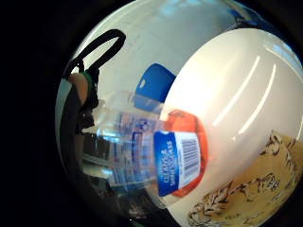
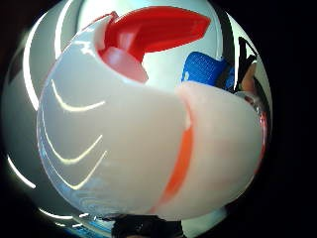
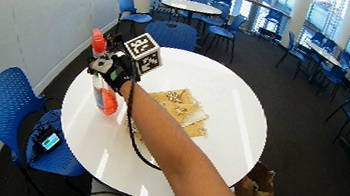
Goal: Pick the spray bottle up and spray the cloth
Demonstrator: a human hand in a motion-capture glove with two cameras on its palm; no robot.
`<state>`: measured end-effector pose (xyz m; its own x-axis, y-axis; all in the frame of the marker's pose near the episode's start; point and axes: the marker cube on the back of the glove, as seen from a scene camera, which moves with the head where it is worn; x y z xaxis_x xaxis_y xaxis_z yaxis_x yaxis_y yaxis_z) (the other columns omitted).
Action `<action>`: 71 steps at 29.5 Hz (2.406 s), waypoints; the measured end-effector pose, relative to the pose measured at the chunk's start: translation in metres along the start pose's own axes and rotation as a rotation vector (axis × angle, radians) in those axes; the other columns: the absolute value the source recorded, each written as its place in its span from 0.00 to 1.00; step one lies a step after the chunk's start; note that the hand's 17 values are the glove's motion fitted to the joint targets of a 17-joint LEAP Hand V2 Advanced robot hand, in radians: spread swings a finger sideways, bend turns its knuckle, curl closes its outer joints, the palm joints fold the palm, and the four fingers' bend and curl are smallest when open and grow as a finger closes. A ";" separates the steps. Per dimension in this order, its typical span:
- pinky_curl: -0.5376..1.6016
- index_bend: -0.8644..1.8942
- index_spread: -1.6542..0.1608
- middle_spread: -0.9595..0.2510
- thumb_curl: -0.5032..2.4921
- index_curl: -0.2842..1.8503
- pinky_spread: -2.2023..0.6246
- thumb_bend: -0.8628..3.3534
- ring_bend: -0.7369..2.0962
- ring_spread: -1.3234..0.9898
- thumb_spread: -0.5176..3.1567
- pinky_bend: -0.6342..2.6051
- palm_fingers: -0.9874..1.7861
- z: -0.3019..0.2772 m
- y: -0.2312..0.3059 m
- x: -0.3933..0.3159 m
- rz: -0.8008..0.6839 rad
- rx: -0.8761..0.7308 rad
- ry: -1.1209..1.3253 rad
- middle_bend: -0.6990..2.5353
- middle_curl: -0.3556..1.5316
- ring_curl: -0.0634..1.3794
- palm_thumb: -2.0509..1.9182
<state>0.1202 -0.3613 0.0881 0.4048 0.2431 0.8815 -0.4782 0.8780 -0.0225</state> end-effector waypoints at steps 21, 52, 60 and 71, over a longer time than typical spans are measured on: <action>0.43 0.42 0.74 0.63 0.45 0.40 0.70 0.20 0.41 0.48 0.23 0.26 0.82 0.008 0.003 -0.005 0.009 0.024 0.048 0.39 0.46 0.36 0.76; 0.43 0.41 0.74 0.60 0.45 0.40 0.69 0.20 0.41 0.47 0.24 0.27 0.82 0.025 0.000 -0.007 0.040 0.027 0.055 0.38 0.46 0.37 0.75; 0.41 0.41 0.73 0.61 0.45 0.40 0.73 0.20 0.42 0.47 0.25 0.22 0.76 0.028 0.002 0.006 0.082 -0.036 0.052 0.39 0.47 0.36 0.76; 0.36 0.37 0.74 0.63 0.43 0.39 0.78 0.19 0.44 0.48 0.30 0.22 0.68 0.026 0.006 0.012 0.125 -0.069 0.080 0.37 0.45 0.37 0.74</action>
<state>0.1020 -0.3641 0.1112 0.4076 0.3820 0.8294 -0.4749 0.8645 -0.1648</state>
